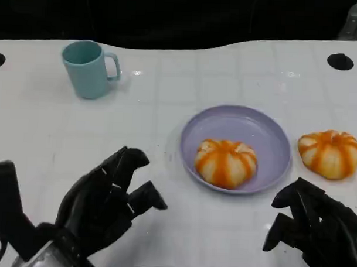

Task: Grasp the bread from the table and place it into the plate.

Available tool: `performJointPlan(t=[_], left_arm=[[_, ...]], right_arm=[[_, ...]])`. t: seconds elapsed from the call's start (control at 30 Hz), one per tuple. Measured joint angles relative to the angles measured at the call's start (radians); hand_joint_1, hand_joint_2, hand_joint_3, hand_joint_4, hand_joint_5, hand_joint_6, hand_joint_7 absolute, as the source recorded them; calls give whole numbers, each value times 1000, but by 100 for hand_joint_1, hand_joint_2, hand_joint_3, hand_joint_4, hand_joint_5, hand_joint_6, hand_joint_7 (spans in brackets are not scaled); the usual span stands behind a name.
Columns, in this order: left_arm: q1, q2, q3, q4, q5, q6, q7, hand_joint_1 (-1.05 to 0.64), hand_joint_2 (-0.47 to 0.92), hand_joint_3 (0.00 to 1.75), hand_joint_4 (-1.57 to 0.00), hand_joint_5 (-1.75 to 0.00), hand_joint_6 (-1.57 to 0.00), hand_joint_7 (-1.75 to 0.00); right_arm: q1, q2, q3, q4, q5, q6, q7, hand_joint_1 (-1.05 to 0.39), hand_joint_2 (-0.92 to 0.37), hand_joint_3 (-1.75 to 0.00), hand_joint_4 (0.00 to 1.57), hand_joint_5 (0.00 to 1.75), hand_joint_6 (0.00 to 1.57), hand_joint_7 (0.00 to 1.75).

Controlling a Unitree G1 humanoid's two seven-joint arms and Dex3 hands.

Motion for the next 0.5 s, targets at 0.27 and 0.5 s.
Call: performJointPlan(t=[0.27, 0.5], left_arm=[[86, -5, -58, -12, 55, -91, 25, -56, 92, 49, -72, -175, -47, -172], [100, -3, -71, -12, 74, -122, 26, -56, 92, 46, -73, -175, -48, -173]], right_arm=[[3, 0, -4, -5, 4, 9, -4, -43, -92, -44, 63, 175, 50, 160], [5, -2, -4, -13, 3, 12, -5, -43, -92, -43, 62, 175, 50, 159]])
